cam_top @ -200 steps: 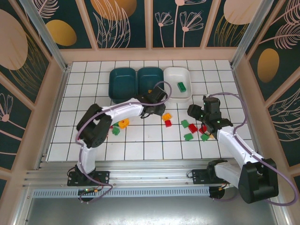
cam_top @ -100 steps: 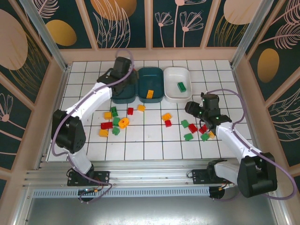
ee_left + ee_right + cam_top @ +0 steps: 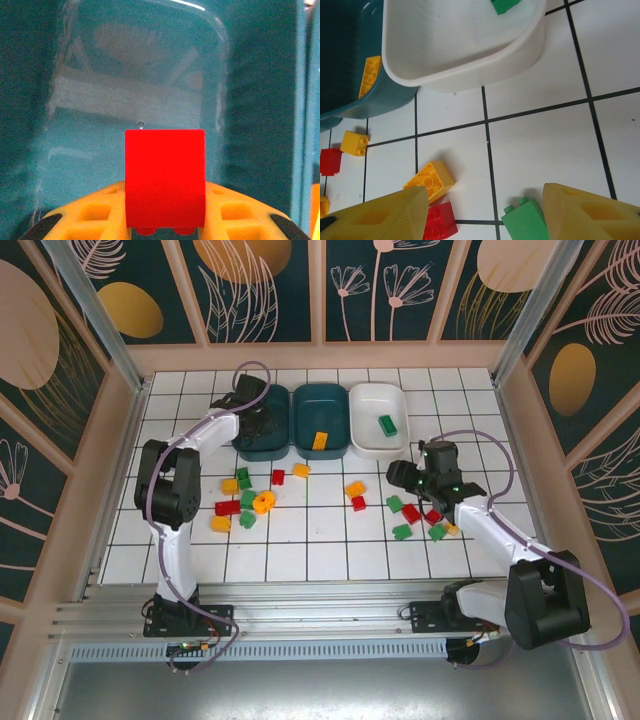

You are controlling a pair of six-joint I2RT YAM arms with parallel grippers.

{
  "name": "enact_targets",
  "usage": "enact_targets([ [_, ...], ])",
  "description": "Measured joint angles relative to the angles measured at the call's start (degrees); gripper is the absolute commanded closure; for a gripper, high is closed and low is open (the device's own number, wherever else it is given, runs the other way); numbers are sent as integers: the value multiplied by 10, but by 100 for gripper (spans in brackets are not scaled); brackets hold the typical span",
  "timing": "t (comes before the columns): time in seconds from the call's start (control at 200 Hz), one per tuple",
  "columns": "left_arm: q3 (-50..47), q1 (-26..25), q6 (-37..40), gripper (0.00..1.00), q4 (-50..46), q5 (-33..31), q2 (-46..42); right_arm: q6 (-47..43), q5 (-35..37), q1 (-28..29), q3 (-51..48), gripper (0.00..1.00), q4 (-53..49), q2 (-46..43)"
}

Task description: Sort the legos into containers by color

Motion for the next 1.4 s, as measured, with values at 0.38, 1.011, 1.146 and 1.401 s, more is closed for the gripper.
enact_targets([
  [0.38, 32, 9, -5, 20, -11, 29, 23, -5, 29, 14, 60, 30, -32, 22],
  [1.011, -374, -13, -78, 1, 169, 273, -377, -51, 122, 123, 71, 42, -162, 128],
  [1.146, -411, -25, -79, 2, 168, 299, -418, -66, 156, 130, 71, 42, -176, 155],
  [1.401, -415, -25, -80, 2, 172, 315, -439, -100, 170, 130, 100, 44, -179, 200],
])
